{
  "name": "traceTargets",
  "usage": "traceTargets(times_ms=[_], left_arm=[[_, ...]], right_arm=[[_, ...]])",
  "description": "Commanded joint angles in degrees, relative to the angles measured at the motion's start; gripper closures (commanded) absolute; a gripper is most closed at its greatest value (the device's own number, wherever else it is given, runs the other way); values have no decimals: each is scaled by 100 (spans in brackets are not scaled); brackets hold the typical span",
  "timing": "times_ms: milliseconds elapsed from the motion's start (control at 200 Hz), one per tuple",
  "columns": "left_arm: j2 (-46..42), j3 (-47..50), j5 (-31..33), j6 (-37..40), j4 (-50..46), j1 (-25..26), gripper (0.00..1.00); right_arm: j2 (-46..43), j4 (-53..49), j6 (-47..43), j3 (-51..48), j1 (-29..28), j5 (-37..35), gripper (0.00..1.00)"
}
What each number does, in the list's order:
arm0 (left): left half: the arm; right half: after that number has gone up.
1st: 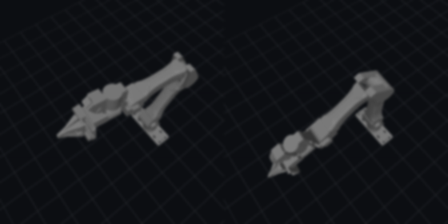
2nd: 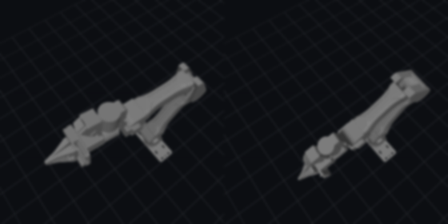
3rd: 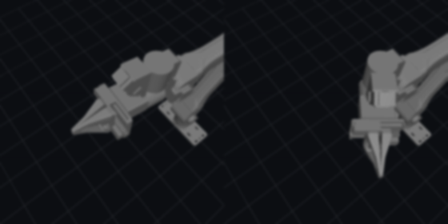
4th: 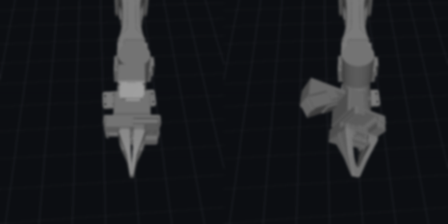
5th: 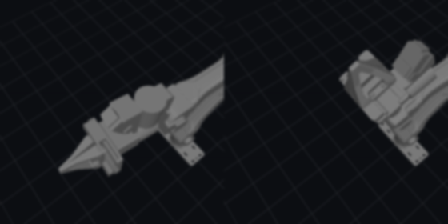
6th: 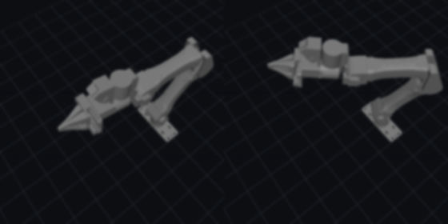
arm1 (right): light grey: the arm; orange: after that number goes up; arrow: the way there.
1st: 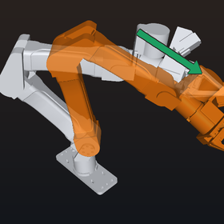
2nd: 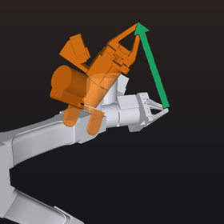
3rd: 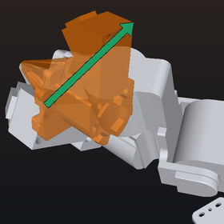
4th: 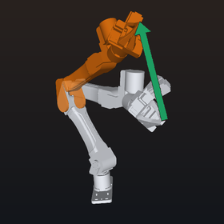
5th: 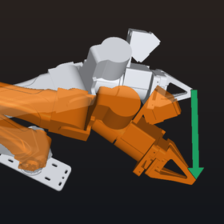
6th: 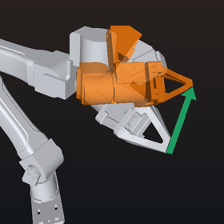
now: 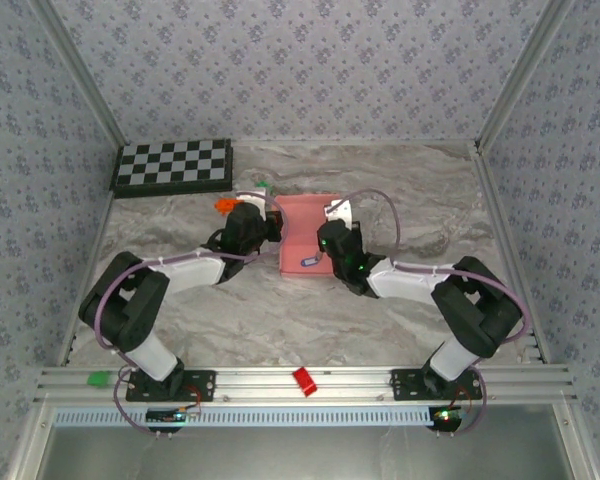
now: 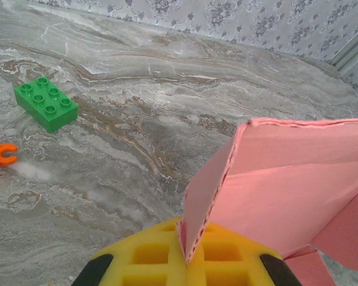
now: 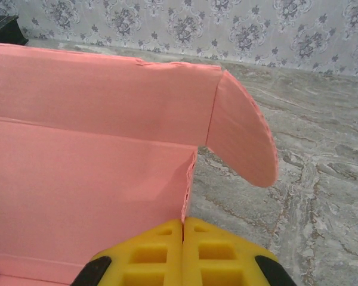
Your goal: Fold the paper box
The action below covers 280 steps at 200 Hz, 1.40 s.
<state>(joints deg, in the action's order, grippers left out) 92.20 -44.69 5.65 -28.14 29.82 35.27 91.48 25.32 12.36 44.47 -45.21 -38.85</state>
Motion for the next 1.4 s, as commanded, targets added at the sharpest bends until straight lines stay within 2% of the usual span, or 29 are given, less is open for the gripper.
traceTargets(times_ms=[0,120,300,575,775,975,1079,1244,1394], left_arm=[[-194,18,102,44,223,111,100],[-260,-79,95,86,-54,112,100],[-333,-237,122,263,-467,105,90],[-505,-271,121,340,-961,63,63],[-782,-554,-148,660,-2056,-50,49],[-993,-956,-584,1029,-3255,-344,42],[-932,-1345,-1272,1191,-3942,-767,38],[-329,-2440,-2283,1616,-5273,-1287,38],[354,-3303,-2842,1957,-6098,-1493,37]], right_arm=[[-96,237,-149,-16,-119,-316,100],[-113,-138,-69,136,-102,-174,100],[-212,-675,64,351,15,196,91],[-387,-1492,156,604,346,952,68],[-577,-2402,1,936,684,1979,48],[-613,-3487,-457,1472,1226,3423,42],[-501,-4140,-875,1900,1556,4122,41],[133,-5470,-1449,3110,2112,5033,42],[865,-6472,-1864,4050,2381,5650,43]])
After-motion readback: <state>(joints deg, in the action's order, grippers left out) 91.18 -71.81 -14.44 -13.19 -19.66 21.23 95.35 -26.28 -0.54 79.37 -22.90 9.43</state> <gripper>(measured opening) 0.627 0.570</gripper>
